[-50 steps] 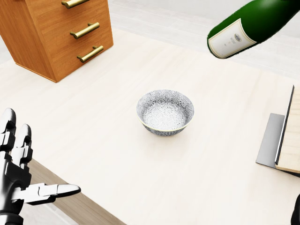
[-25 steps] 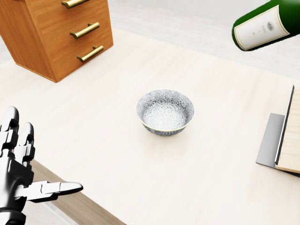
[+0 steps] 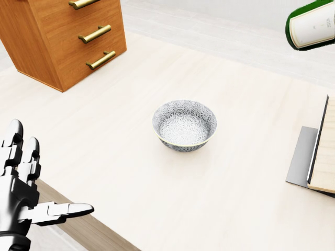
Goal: Put the wine bottle on the wine rack.
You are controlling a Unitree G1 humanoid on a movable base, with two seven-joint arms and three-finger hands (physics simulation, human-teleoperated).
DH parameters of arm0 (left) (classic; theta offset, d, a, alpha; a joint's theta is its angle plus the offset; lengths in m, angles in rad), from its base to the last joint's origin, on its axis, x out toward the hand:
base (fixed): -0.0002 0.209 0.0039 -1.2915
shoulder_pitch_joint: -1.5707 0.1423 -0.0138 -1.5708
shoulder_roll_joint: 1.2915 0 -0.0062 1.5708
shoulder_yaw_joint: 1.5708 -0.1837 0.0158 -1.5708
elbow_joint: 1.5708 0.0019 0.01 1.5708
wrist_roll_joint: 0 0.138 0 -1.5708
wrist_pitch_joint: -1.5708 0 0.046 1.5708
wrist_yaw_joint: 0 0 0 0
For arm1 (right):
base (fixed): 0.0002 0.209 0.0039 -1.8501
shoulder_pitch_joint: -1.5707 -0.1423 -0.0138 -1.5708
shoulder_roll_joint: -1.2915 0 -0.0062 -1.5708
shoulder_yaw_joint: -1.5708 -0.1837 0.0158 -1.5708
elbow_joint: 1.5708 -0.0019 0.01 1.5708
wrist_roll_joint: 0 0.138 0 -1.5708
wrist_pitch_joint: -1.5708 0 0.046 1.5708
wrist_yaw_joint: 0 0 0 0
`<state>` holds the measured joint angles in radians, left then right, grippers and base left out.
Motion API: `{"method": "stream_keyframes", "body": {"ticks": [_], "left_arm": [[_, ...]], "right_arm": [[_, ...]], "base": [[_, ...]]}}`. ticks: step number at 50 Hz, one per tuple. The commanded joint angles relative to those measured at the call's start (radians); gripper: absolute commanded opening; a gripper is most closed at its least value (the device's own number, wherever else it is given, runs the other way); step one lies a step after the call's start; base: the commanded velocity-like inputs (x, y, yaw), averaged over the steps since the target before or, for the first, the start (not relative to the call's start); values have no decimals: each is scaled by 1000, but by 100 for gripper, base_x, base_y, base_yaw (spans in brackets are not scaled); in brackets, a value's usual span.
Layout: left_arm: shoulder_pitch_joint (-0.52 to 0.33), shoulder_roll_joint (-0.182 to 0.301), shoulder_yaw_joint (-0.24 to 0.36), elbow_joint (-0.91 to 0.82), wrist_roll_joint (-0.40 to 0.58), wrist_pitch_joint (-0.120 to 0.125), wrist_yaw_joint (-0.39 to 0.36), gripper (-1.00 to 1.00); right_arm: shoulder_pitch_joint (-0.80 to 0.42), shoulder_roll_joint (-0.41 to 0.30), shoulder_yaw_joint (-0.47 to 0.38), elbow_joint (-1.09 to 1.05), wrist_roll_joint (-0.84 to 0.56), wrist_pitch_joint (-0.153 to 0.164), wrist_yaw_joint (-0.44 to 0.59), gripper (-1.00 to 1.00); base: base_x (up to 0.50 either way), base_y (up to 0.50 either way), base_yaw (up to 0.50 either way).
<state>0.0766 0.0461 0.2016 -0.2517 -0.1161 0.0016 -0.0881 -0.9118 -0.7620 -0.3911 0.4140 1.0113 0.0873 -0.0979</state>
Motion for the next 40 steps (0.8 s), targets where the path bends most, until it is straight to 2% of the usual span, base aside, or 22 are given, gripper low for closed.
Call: {"method": "stream_keyframes", "body": {"ticks": [1, 16, 29, 40], "left_arm": [[-3, 1, -1, 8, 0, -3, 2, 100], [-2, 2, 0, 7, 0, -5, 4, 100], [-5, 1, -3, 7, 2, -3, 6, 100], [-2, 2, -2, 7, 1, -6, 6, 100]], "right_arm": [[25, -57, -22, 9, 74, 0, -15, -100], [104, -116, -66, -10, 110, 0, 3, -100], [165, -170, -117, -34, 172, 0, -31, -100], [221, -209, -128, -8, 194, 0, -22, -100]], "base": [[0, 0, 0], [0, 0, 0], [0, 0, 0], [0, 0, 0]]}}
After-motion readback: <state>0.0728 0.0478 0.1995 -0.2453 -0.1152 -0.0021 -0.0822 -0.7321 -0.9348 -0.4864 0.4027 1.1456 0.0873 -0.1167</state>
